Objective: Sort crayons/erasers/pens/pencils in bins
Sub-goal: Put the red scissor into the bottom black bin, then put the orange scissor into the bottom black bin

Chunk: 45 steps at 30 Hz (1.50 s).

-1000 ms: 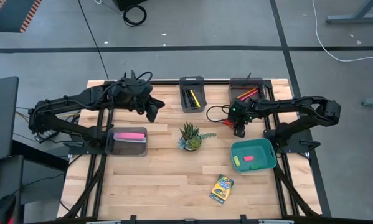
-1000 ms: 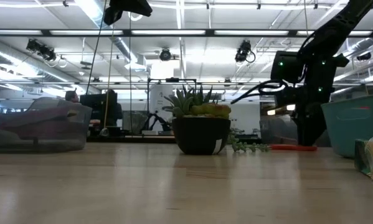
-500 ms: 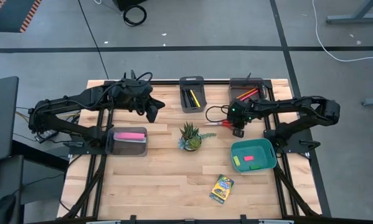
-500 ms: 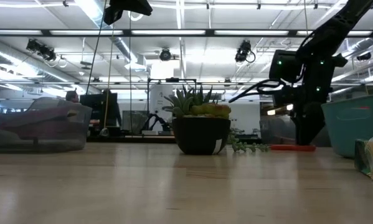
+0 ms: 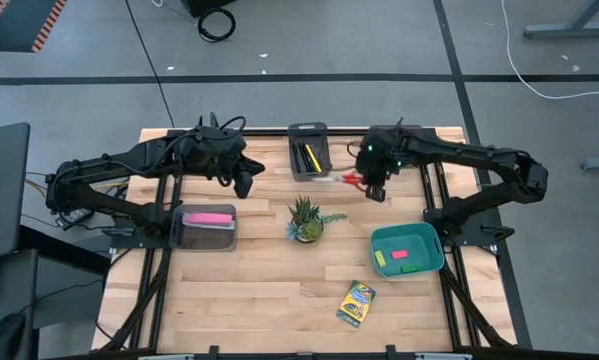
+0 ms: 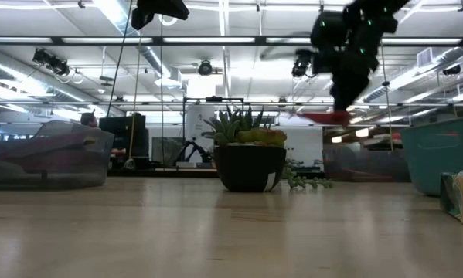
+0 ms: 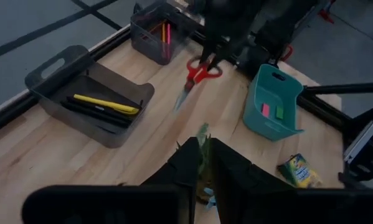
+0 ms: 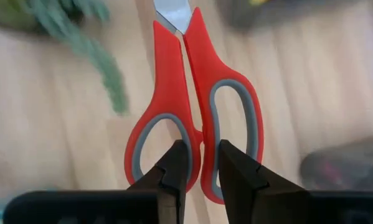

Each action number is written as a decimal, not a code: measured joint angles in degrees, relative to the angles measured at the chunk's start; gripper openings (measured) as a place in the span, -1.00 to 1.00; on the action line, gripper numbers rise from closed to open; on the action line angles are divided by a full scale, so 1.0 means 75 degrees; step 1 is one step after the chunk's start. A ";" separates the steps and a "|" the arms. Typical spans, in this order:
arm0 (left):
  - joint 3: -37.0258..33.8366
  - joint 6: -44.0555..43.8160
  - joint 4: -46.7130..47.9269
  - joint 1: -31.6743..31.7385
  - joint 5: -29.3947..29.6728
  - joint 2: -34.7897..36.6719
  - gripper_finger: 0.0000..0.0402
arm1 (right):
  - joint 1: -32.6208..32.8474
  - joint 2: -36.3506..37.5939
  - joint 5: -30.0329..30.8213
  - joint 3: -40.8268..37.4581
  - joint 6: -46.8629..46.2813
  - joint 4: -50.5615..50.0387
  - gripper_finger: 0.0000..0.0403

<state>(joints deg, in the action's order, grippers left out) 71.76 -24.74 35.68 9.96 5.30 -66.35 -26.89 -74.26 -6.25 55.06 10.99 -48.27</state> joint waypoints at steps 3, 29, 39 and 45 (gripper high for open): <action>0.0001 0.0232 0.0096 0.0109 -0.0001 0.0125 -0.77 | 0.0006 0.0011 -0.0325 0.0846 -0.0052 -0.0404 -0.62; 0.0009 0.8872 -0.2406 0.0236 0.1158 -0.0212 0.47 | 0.0641 -0.1951 -0.3241 0.4718 -0.3067 -0.0727 -0.97; 0.0001 0.8707 -0.2453 -0.0079 0.2842 -0.0395 0.49 | 0.0543 -0.1848 -0.2544 0.4853 -0.2438 -0.1610 -0.92; 0.0004 0.8236 -0.2437 -0.0079 0.2893 -0.0338 0.44 | 0.0364 -0.1839 -0.2339 0.4813 -0.2042 -0.1752 -0.76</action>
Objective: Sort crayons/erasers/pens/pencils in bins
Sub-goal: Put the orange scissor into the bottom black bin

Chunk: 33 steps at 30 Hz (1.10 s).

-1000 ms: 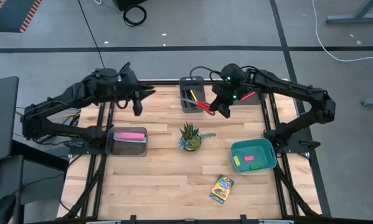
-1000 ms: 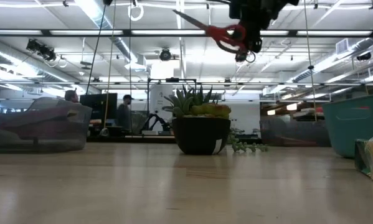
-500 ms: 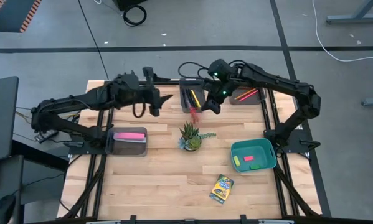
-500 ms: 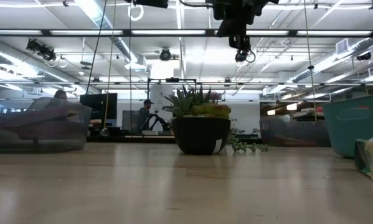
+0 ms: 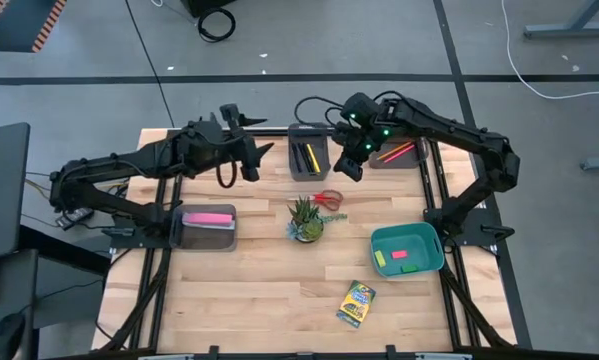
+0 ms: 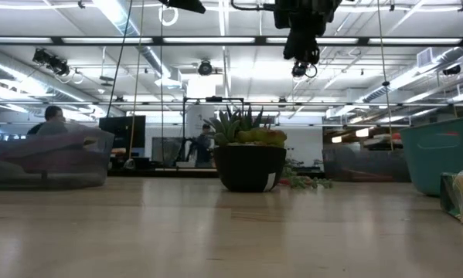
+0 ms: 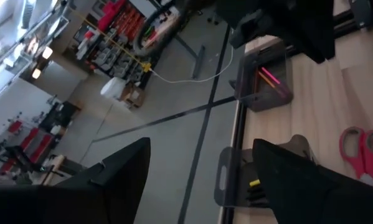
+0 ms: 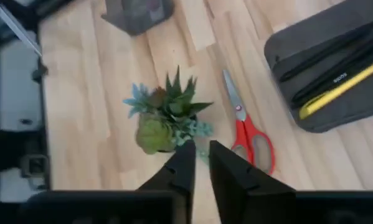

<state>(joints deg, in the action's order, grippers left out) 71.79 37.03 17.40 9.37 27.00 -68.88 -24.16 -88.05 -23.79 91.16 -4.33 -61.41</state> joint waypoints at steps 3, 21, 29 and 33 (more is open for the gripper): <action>0.0000 -0.0202 -0.0001 0.0000 0.0003 0.0000 0.44 | 0.0029 -0.0018 0.0374 -0.0440 0.0513 0.0040 -0.58; 0.0000 -0.3981 0.0872 -0.0097 0.0023 0.0000 0.44 | 0.1098 -0.0029 0.2435 -0.4948 0.1266 0.4950 -0.14; 0.0000 -0.4239 0.0942 -0.0169 0.0021 0.0000 0.44 | 0.1038 -0.0029 0.2581 -0.6071 0.0658 0.6278 -0.14; 0.0000 -0.4259 0.0939 -0.0166 0.0023 0.0000 0.44 | 0.1032 -0.0170 0.2875 -0.6260 0.0602 0.6792 -0.14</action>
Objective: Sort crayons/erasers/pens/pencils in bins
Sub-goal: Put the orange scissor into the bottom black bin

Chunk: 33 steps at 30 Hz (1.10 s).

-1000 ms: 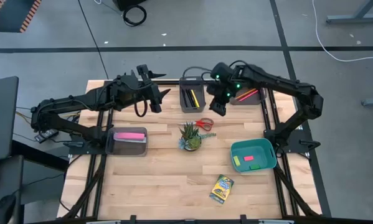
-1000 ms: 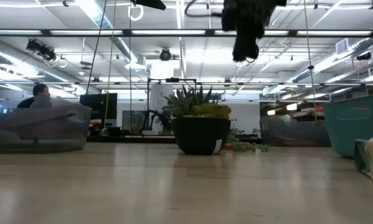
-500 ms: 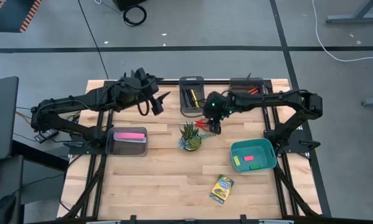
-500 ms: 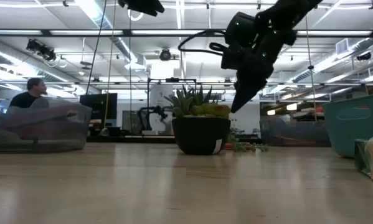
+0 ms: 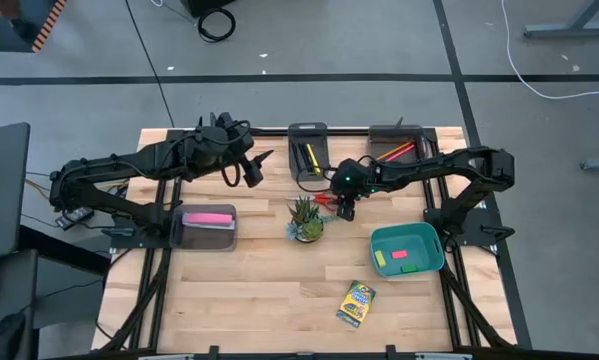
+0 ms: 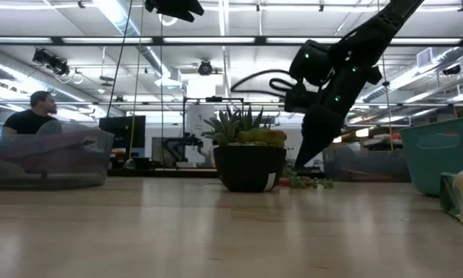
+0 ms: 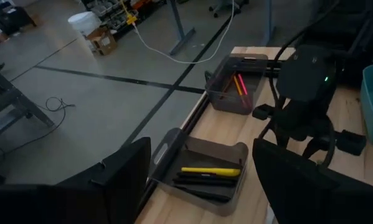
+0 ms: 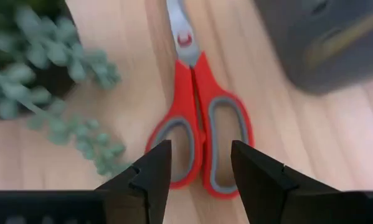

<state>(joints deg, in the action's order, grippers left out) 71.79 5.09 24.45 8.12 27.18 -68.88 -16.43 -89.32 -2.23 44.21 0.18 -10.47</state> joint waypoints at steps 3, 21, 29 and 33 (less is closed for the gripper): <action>0.0000 -0.0007 -0.0012 0.0000 0.0000 0.0000 0.44 | -0.0056 -0.0416 -0.0061 0.0016 -0.0004 0.0115 -0.15; 0.0000 -0.0400 0.0045 -0.0006 -0.0003 0.0000 0.44 | -0.0132 -0.1384 0.0316 0.0093 0.0229 0.0337 -0.58; 0.0000 -0.0389 0.0050 -0.0006 -0.0003 0.0000 0.44 | -0.0167 -0.1300 0.0423 0.0071 0.0370 0.0339 -0.63; 0.0000 -0.0188 0.0041 -0.0006 -0.0001 0.0000 0.44 | -0.0098 -0.0786 0.0208 0.0284 0.0288 -0.0495 -0.63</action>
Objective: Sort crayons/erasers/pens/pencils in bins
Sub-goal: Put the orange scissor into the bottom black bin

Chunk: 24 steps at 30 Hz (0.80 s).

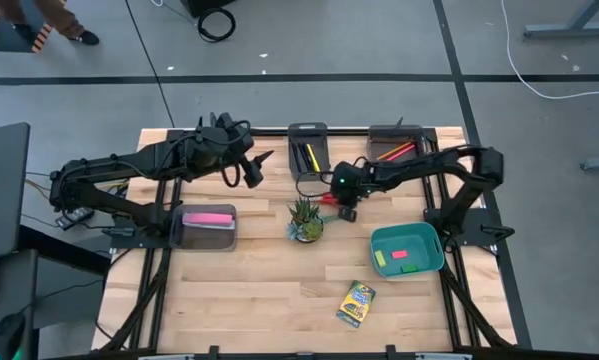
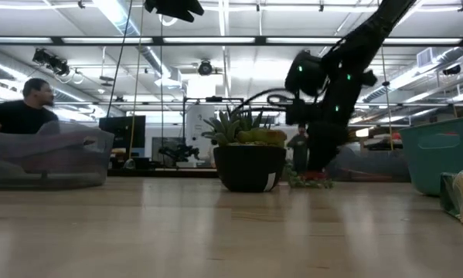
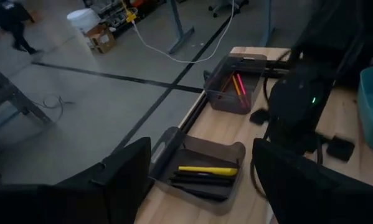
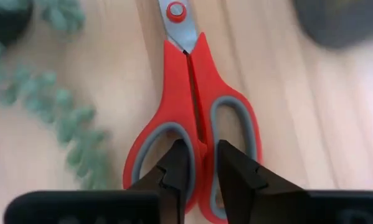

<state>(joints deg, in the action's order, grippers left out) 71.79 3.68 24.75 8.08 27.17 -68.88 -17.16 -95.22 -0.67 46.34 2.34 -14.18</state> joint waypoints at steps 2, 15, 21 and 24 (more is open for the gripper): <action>0.0000 0.0293 -0.0016 0.0000 0.0001 0.0000 0.44 | 0.0088 0.0368 -0.0020 0.0302 -0.0180 -0.0646 -0.65; 0.0000 0.2018 -0.0919 -0.0117 -0.0037 -0.0056 0.44 | -0.0132 0.2279 -0.2165 0.2678 -0.1055 -0.3916 -0.85; 0.0000 0.4311 -0.0963 -0.0505 -0.0115 -0.0636 0.44 | -0.0464 0.1615 -0.3389 0.3469 -0.1296 -0.4073 -0.85; 0.0000 0.4395 -0.0949 -0.0620 -0.0095 -0.0961 0.44 | -0.0441 0.1420 -0.3578 0.3979 -0.1379 -0.4082 -0.85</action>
<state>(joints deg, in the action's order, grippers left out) 71.79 36.64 17.64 3.43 26.46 -76.09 -20.47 -84.57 -27.50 76.18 -8.00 -44.79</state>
